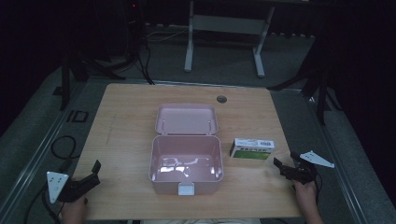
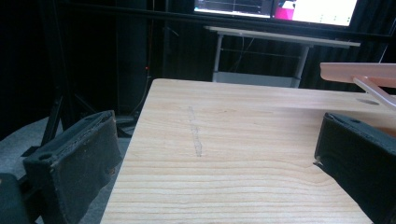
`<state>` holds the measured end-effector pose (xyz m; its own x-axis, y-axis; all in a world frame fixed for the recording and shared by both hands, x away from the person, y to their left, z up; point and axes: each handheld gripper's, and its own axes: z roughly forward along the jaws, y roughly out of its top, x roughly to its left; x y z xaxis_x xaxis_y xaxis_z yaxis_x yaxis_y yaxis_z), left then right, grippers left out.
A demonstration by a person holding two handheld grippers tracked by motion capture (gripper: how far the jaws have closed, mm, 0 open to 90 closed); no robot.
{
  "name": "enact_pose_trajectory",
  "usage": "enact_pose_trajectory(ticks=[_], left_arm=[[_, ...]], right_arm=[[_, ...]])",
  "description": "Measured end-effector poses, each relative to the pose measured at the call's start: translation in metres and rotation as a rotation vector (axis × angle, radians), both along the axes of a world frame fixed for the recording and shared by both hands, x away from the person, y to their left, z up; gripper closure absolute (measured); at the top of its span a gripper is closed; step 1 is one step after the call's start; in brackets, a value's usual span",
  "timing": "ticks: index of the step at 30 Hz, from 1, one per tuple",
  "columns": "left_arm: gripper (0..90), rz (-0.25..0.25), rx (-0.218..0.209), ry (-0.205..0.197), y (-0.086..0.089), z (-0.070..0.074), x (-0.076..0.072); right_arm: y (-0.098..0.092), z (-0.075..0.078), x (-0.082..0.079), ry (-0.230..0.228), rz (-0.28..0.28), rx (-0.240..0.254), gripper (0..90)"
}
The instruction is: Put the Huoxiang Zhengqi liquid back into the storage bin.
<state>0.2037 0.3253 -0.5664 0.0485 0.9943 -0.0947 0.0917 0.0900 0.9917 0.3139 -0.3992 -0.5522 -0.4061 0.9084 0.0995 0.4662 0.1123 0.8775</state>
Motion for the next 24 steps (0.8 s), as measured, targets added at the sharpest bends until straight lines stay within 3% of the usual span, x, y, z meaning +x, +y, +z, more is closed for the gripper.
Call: enact_pose_trajectory(ticks=[5, 6, 12, 18, 24], left_arm=[[0.2, -0.001, 0.001, 0.000, 0.000, 0.000, 0.000], [0.2, -0.001, 0.001, 0.000, 0.000, 0.000, 0.000], [0.2, -0.001, 0.001, 0.000, 0.000, 0.000, 0.000], [0.2, -0.002, 0.000, 0.000, 0.000, 0.000, 0.000], [0.2, 0.001, 0.003, 0.000, 0.000, 0.000, 0.000]], right_arm=[[0.001, 0.000, 0.002, 0.022, 0.081, -0.025, 10.8], [0.002, 0.000, 0.003, 0.039, 0.122, -0.028, 10.8], [0.011, 0.000, 0.005, 0.081, 0.253, -0.121, 10.8], [0.013, 0.002, 0.005, 0.125, 0.381, -0.157, 10.8], [0.014, 0.005, 0.006, 0.148, 0.457, -0.216, 11.8]])
